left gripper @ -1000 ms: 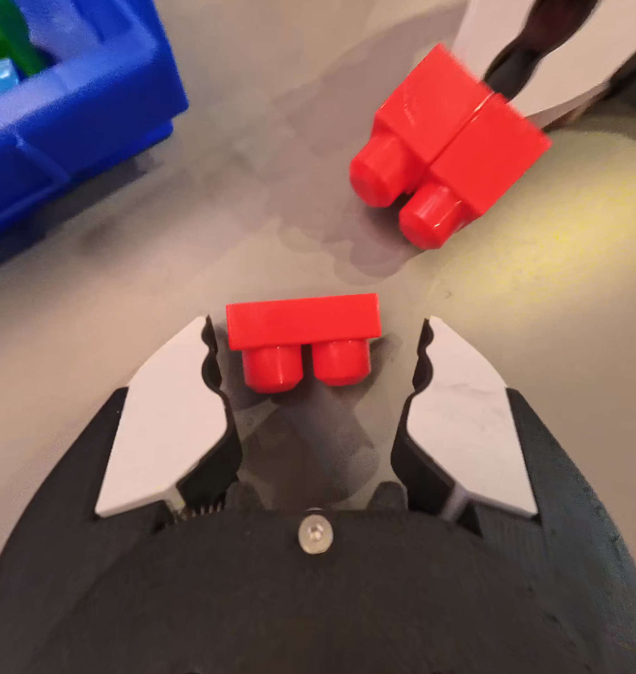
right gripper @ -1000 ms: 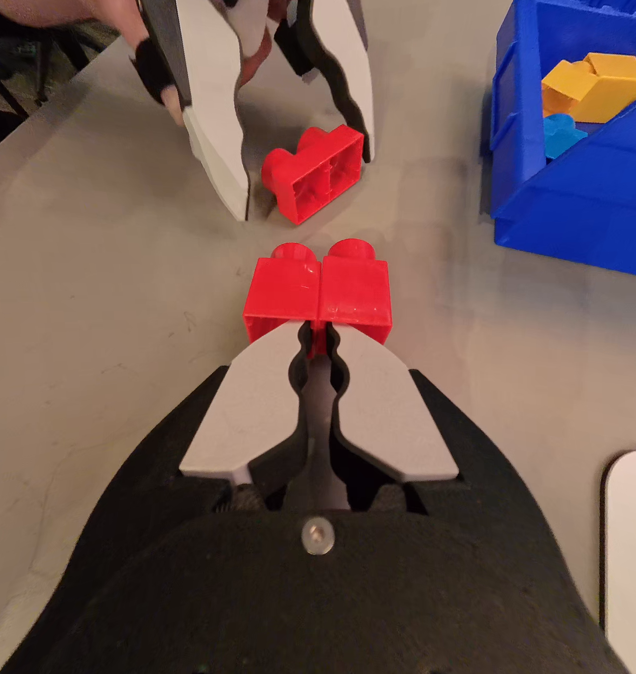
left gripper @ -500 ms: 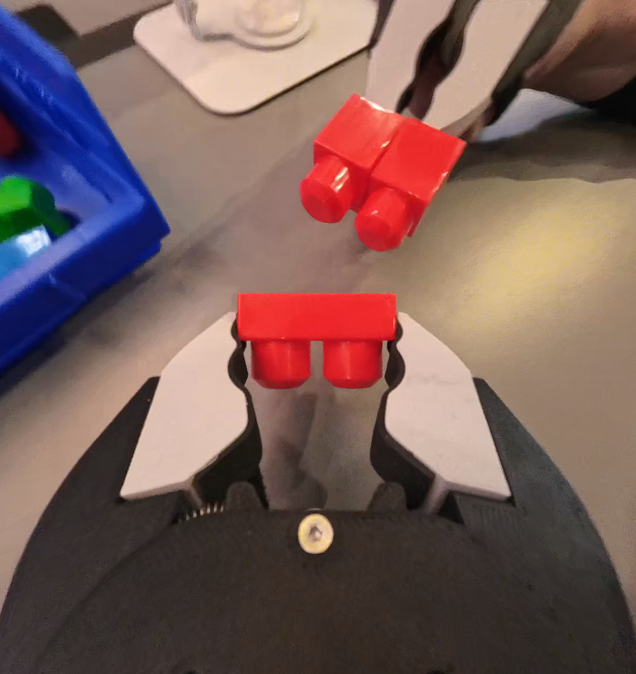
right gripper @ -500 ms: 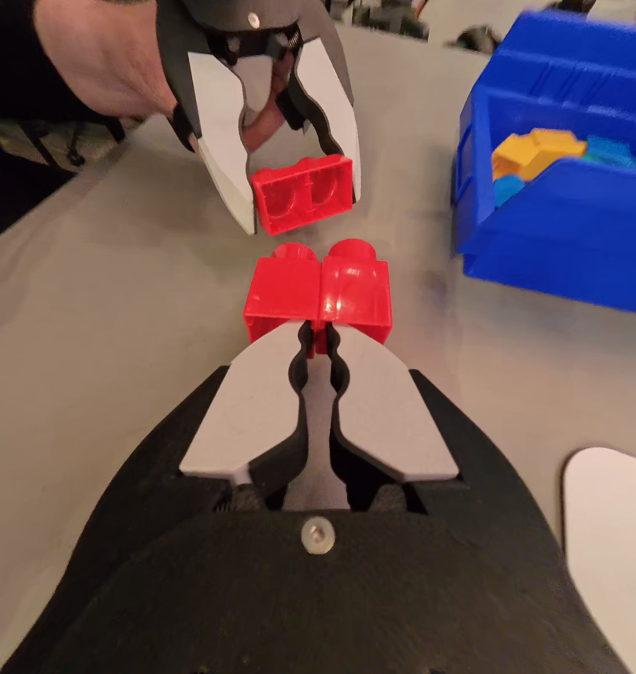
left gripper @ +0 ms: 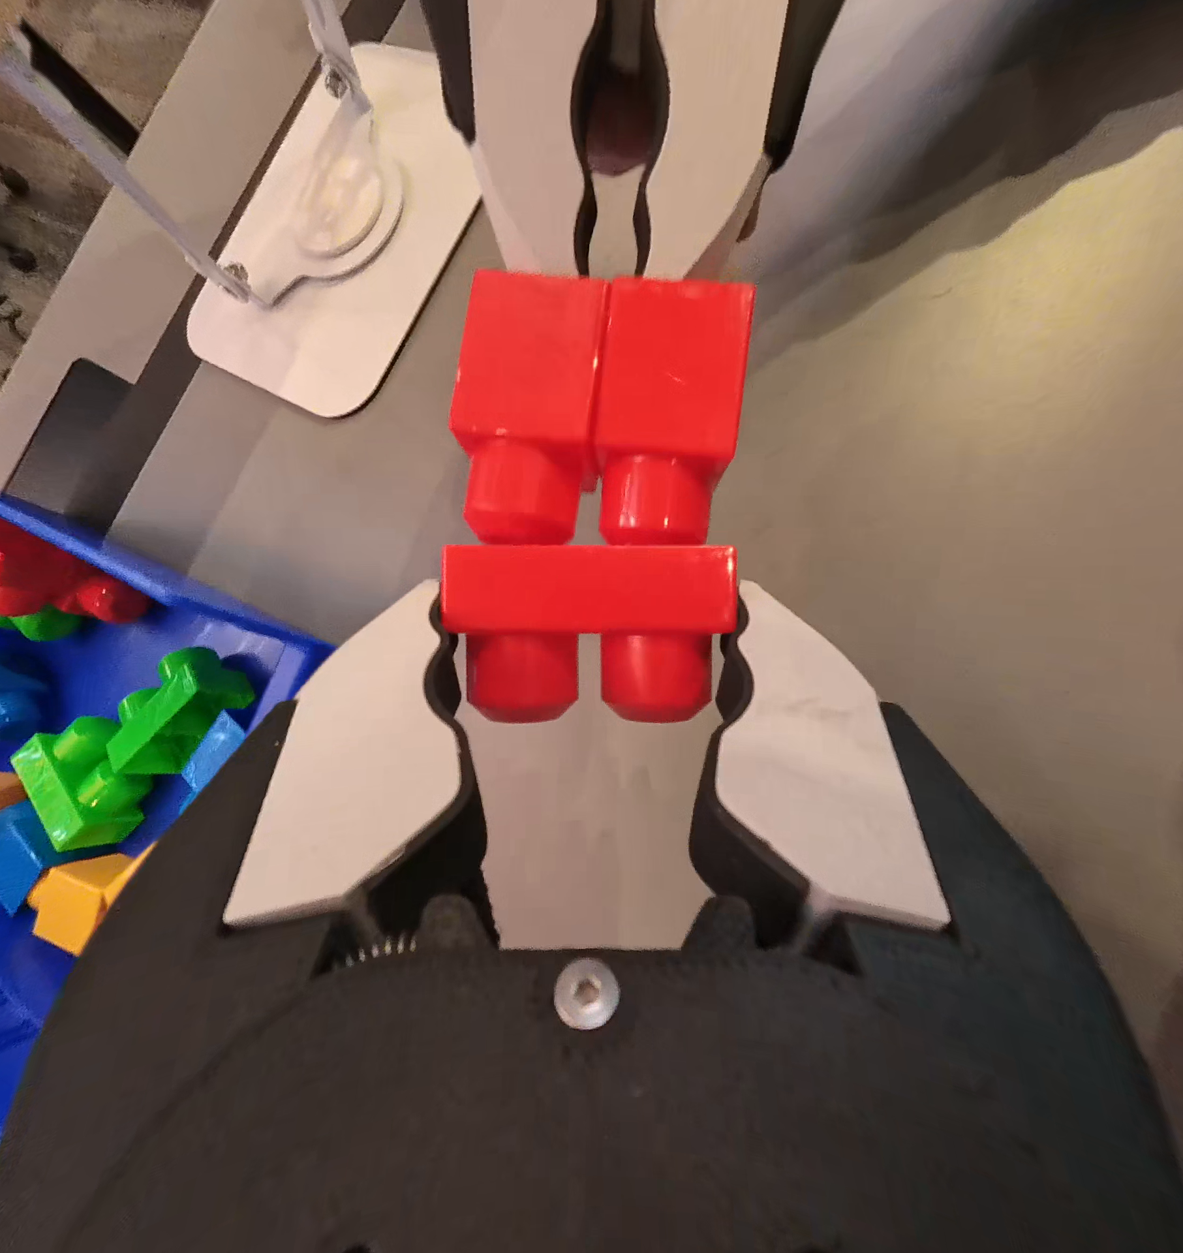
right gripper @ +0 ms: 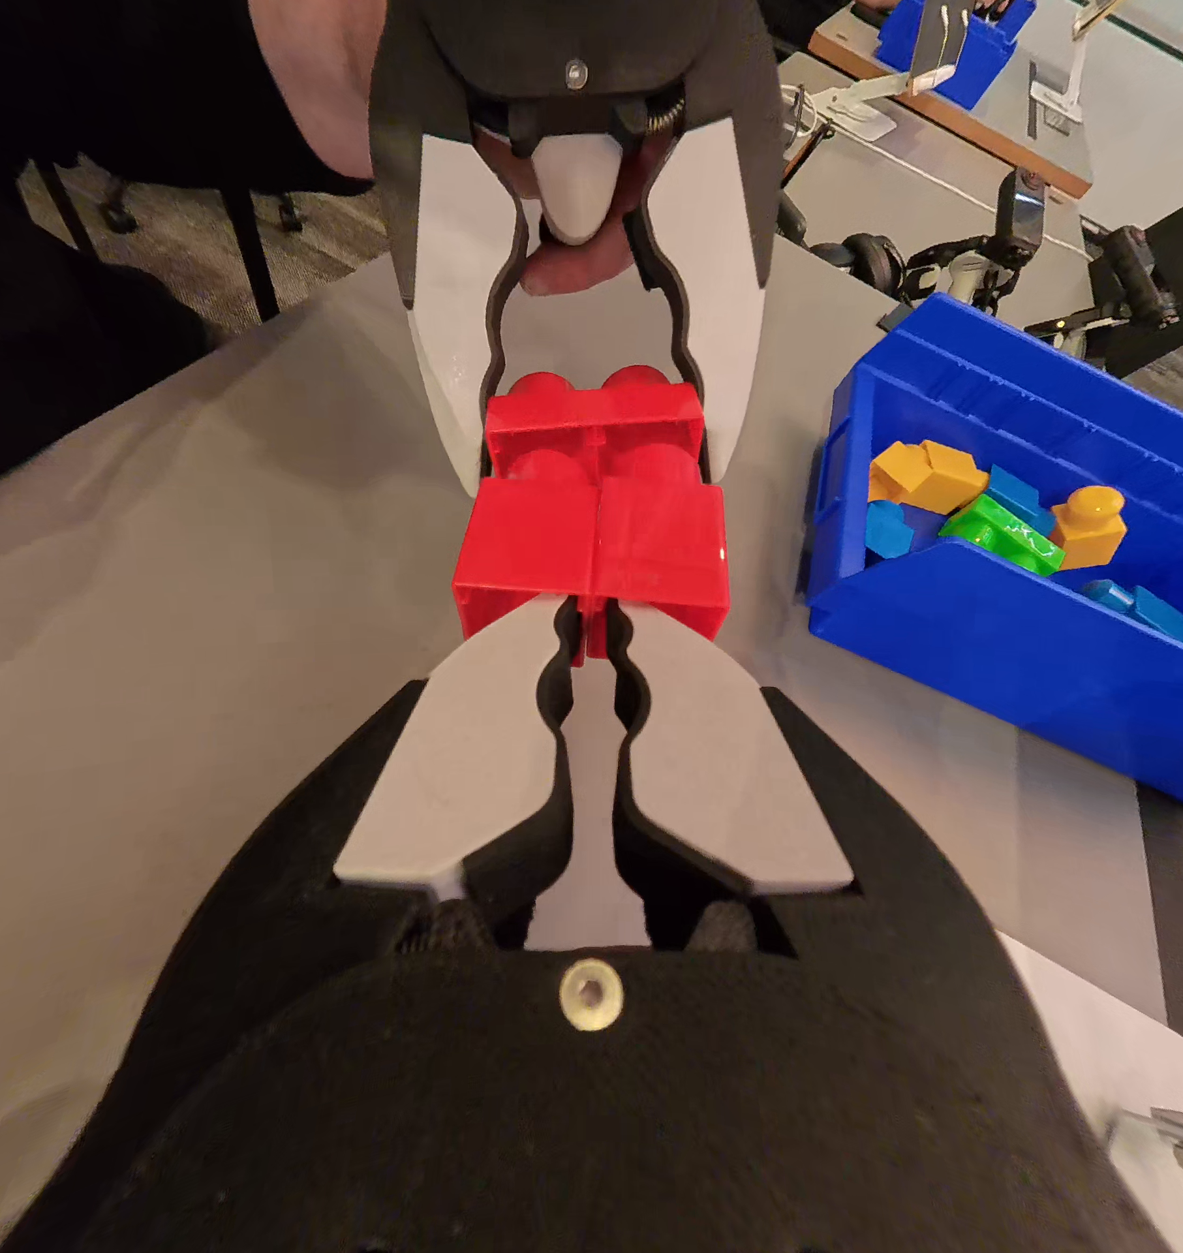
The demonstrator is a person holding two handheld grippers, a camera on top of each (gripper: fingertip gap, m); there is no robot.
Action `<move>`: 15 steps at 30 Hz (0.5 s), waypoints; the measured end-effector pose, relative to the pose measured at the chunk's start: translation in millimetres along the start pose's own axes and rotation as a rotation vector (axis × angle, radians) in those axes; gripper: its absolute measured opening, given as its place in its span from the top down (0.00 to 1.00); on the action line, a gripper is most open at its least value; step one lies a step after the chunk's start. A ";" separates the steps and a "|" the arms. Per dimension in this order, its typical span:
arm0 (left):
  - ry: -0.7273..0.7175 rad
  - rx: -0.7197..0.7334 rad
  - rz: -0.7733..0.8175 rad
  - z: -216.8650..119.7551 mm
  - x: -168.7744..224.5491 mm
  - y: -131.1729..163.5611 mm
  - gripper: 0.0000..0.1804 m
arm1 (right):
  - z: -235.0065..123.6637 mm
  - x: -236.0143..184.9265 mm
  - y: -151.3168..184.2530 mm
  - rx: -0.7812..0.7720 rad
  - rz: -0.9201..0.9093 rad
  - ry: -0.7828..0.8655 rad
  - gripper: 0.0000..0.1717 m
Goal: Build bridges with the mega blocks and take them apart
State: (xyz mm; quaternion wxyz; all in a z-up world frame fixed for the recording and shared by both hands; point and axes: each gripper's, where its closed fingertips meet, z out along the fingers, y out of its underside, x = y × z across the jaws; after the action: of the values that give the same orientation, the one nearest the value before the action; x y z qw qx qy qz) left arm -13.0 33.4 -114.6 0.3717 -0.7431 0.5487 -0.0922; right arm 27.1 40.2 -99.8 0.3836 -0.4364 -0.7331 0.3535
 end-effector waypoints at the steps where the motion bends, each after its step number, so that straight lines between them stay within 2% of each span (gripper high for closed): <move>1: 0.012 0.005 0.007 0.6 2.2 -3.7 0.59 | 0.3 -1.2 -1.1 0.000 -0.007 -0.002 0.96; 7: 0.022 0.013 0.053 -0.8 4.1 -16.5 0.59 | -0.7 -6.0 -9.1 -0.013 -0.091 0.020 0.96; 15: 0.110 0.091 0.014 -11.8 7.7 -29.0 0.59 | -6.3 -9.5 -22.1 0.005 -0.192 0.054 0.96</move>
State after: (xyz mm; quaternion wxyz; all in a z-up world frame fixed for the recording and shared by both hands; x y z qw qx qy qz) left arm 5.2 24.8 -89.5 0.3753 -0.7154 0.5686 -0.1552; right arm 27.6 24.5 -80.5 0.4365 -0.3725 -0.7601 0.3050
